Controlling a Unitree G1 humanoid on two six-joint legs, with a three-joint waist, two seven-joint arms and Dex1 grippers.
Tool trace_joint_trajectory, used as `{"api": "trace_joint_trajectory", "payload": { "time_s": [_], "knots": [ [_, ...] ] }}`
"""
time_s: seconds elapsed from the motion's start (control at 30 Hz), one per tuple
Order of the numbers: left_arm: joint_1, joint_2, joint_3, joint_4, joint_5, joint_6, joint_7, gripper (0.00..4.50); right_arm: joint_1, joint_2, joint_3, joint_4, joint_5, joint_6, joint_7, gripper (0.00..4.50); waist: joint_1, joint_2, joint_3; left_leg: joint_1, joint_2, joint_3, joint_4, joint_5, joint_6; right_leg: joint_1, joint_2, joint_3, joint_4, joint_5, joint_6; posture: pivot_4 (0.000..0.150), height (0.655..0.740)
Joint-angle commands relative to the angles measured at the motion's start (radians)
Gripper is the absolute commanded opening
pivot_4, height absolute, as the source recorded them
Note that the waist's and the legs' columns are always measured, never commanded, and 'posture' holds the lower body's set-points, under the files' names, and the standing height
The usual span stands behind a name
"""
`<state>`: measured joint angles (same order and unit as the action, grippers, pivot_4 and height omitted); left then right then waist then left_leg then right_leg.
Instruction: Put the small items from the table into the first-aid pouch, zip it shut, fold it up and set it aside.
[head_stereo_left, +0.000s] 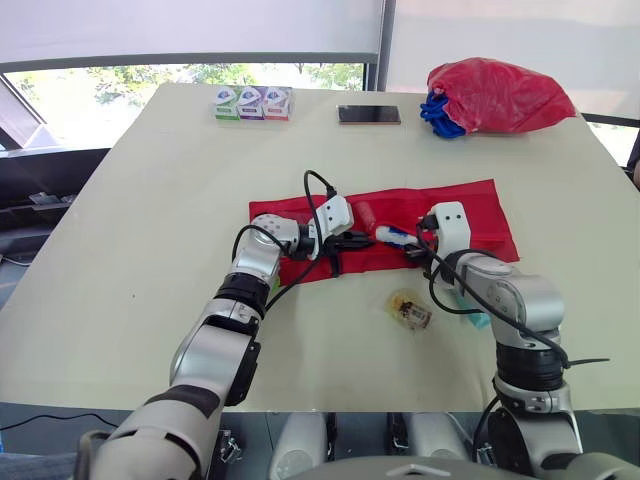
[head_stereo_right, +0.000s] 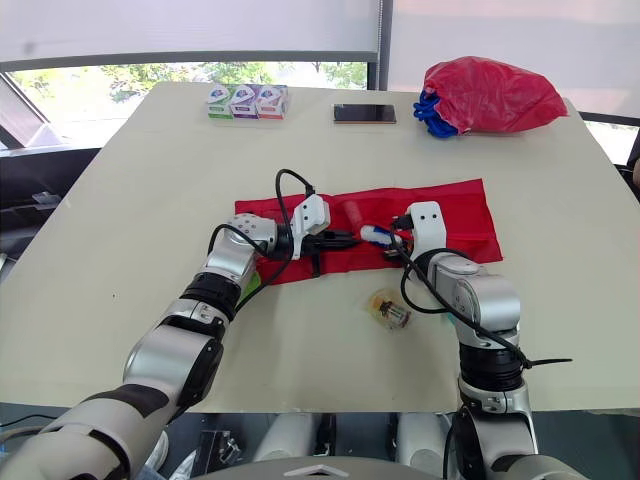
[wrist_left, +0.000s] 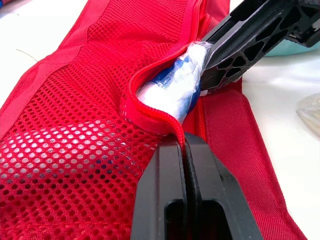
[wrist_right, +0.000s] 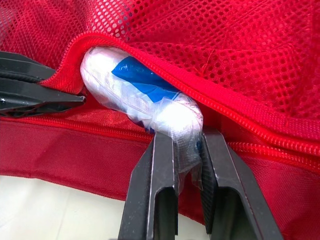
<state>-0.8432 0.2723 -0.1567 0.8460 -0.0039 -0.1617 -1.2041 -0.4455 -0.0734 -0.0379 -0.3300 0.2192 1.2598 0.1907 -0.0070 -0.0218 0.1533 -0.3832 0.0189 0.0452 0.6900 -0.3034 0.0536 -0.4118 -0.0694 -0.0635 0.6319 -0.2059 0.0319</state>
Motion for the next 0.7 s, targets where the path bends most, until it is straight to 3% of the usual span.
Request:
{"api": "trace_joint_trajectory", "payload": {
  "time_s": [0.03,0.7],
  "knots": [
    [-0.024,-0.025,-0.004,-0.008,-0.015,-0.021,-0.002,0.00,0.032,-0.006,0.001,-0.104,0.032,0.021,0.005,0.03,0.001,0.000,0.000,0.000,0.000,0.000,0.000,0.000,0.000,0.000,0.000,0.000,0.000,0.000,0.000,0.150,0.7400],
    [-0.059,-0.035,0.013,0.037,-0.024,-0.021,0.000,0.00,0.116,0.127,-0.182,-0.267,0.112,0.202,-0.054,0.03,-0.001,0.000,0.000,-0.001,0.000,0.000,-0.003,0.000,0.000,0.000,0.000,0.000,-0.003,0.000,0.000,0.150,0.7400]
  ]
}}
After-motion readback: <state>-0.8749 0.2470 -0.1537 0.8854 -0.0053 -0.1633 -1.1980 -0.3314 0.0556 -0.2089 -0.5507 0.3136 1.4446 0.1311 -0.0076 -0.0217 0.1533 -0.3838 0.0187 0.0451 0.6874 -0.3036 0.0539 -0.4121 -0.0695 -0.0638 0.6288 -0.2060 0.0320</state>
